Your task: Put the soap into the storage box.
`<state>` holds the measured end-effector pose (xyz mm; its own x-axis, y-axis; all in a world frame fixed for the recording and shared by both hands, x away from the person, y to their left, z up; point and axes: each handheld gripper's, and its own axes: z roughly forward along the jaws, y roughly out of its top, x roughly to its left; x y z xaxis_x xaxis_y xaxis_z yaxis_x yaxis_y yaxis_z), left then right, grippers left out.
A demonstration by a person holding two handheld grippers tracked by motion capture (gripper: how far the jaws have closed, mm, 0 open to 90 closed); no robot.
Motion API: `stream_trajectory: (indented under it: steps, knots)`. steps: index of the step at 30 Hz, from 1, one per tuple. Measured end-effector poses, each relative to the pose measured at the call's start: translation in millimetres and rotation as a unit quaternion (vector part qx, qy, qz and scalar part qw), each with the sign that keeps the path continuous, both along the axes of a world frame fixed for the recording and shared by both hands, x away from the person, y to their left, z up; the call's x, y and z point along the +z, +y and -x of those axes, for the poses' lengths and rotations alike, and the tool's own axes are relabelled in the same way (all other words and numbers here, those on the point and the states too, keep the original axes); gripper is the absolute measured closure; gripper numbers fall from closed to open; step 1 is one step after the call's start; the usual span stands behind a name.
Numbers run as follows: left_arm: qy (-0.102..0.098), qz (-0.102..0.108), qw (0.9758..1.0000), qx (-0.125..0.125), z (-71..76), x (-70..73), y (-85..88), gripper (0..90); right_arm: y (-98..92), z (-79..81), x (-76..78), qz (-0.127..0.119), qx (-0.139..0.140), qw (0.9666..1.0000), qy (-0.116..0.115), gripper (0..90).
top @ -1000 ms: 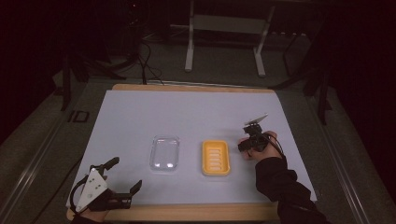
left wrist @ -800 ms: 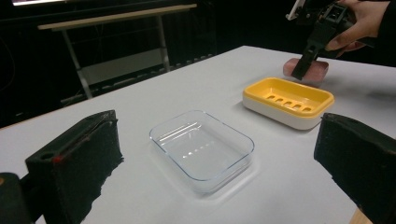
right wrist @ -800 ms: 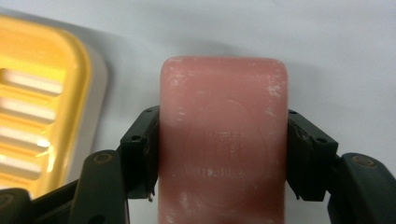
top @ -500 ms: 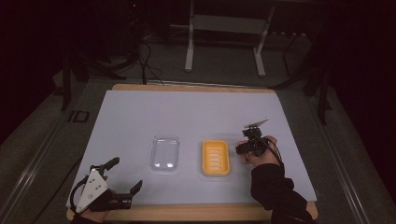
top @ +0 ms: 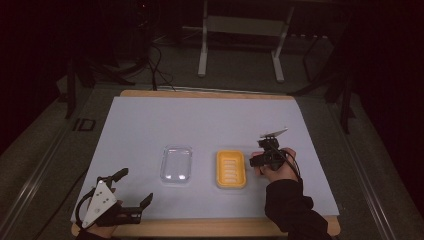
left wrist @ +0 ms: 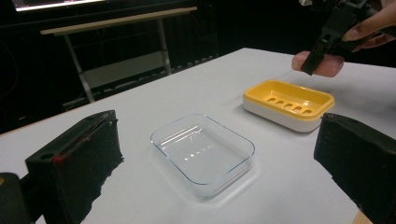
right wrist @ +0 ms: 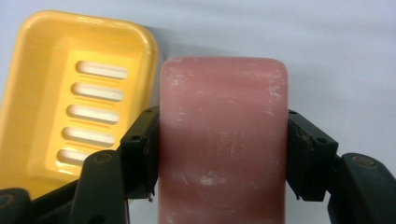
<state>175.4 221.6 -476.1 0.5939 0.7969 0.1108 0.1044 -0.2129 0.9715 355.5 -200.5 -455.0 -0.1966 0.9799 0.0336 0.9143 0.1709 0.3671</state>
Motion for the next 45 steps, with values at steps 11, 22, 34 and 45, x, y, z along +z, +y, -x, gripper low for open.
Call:
stream_trajectory:
  steps: [11, 22, 34, 45]
  knots:
    - [0.000, 0.000, 1.0000, 0.000, 0.3, 0.3, -0.1, 1.0, 22.0, 7.0, 11.1, -0.007, 0.016, 0.9998, -0.011, 37.5]
    - [-0.002, 0.000, 1.0000, 0.001, 1.0, 0.5, -0.3, 1.0, 50.8, 9.1, 21.8, -0.025, 0.031, 0.9990, -0.019, 37.5]
    - [-0.002, 0.001, 1.0000, 0.001, 1.6, 0.6, 0.2, 1.0, 79.4, 9.2, 8.2, -0.028, 0.027, 0.9990, -0.024, 37.5]
    - [-0.004, 0.008, 1.0000, 0.001, 2.4, 1.2, 1.5, 1.0, 89.6, 10.6, -17.3, -0.034, 0.008, 0.9993, -0.009, 37.5]
